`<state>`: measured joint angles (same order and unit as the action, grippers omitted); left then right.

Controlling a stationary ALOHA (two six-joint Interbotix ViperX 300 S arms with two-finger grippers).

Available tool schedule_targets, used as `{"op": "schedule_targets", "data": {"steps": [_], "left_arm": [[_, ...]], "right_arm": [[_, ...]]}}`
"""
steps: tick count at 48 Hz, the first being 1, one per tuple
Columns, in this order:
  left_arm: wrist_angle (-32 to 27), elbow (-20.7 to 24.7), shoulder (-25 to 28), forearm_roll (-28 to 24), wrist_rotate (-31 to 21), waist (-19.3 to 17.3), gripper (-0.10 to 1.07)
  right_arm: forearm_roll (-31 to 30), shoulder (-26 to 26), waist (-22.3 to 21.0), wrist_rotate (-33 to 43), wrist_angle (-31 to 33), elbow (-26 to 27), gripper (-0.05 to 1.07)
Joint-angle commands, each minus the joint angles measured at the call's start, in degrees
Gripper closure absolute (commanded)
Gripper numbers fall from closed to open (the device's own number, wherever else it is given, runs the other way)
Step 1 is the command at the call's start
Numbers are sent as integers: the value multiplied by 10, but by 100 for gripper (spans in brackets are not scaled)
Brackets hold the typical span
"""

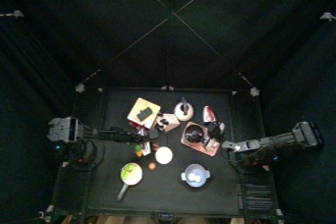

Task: Grab eggshell

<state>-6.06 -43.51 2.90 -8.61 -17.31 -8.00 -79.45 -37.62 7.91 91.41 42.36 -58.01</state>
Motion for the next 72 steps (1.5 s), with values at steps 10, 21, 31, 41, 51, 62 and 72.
{"op": "schedule_targets", "data": {"steps": [10, 21, 31, 41, 51, 62, 72], "left_arm": [[2, 25, 18, -2, 0, -2, 23], [2, 26, 26, -3, 0, -2, 24], [-6, 27, 25, -1, 0, -1, 36], [-26, 29, 4, 0, -1, 3, 48], [-45, 28, -39, 0, 0, 9, 48], [-48, 28, -40, -1, 1, 18, 48], [-40, 30, -43, 0, 1, 27, 48]], "right_arm": [[4, -3, -1, 1, 1, 4, 8], [7, -4, -1, 1, 1, 2, 8], [8, -4, -2, 1, 1, 0, 8], [13, -4, -1, 0, 1, -1, 8], [22, -4, 3, -1, -2, -1, 8], [21, -4, 3, -1, -2, -2, 8], [22, -4, 3, -1, -2, -5, 8]]}}
